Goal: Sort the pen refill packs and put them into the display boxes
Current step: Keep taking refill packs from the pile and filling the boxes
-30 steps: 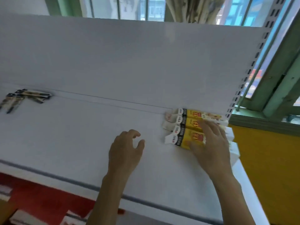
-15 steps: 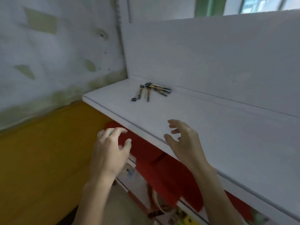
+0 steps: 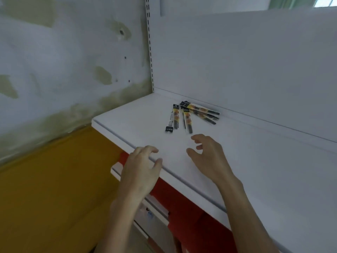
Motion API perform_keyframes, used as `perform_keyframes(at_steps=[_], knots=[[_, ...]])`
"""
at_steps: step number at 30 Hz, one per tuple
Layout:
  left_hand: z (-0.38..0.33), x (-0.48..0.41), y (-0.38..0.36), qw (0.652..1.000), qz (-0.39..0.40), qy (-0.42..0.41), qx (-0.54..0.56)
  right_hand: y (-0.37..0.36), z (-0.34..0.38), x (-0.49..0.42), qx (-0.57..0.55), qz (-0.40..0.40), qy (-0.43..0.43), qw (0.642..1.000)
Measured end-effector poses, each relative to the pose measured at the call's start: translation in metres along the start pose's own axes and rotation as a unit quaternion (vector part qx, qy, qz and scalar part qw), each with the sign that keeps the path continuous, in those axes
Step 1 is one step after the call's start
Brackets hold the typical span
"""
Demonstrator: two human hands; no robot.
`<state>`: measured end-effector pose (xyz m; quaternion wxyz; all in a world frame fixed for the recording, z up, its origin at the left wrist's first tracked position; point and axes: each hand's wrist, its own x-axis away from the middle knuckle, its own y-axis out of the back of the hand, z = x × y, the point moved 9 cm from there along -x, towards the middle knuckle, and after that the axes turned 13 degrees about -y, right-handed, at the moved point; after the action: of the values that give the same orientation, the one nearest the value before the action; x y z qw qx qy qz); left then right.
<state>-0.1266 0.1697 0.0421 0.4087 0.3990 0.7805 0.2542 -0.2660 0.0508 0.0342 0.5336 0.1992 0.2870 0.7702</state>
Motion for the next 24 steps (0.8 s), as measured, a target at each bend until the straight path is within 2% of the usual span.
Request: perform_keyframes(at_steps=[4, 11, 16, 21, 24], knots=[[0.027, -0.051, -0.022, 0.998, 0.052, 0.011, 0.021, -0.01, 0.008, -0.05, 0.052, 0.021, -0.051, 0.997], [0.052, -0.14, -0.067, 0.99, 0.131, -0.043, 0.03, -0.011, 0.003, -0.094, 0.095, -0.035, -0.111, 0.989], [0.068, -0.196, -0.095, 0.977, 0.184, -0.101, 0.036, -0.014, -0.002, -0.128, 0.106, -0.086, -0.184, 0.973], [0.072, -0.223, -0.117, 0.965, 0.228, -0.118, -0.05, -0.027, 0.011, -0.162, 0.155, -0.147, -0.228, 0.95], [0.079, -0.226, -0.12, 0.961, 0.243, -0.12, -0.056, -0.035, 0.012, -0.169, 0.16, -0.146, -0.261, 0.941]])
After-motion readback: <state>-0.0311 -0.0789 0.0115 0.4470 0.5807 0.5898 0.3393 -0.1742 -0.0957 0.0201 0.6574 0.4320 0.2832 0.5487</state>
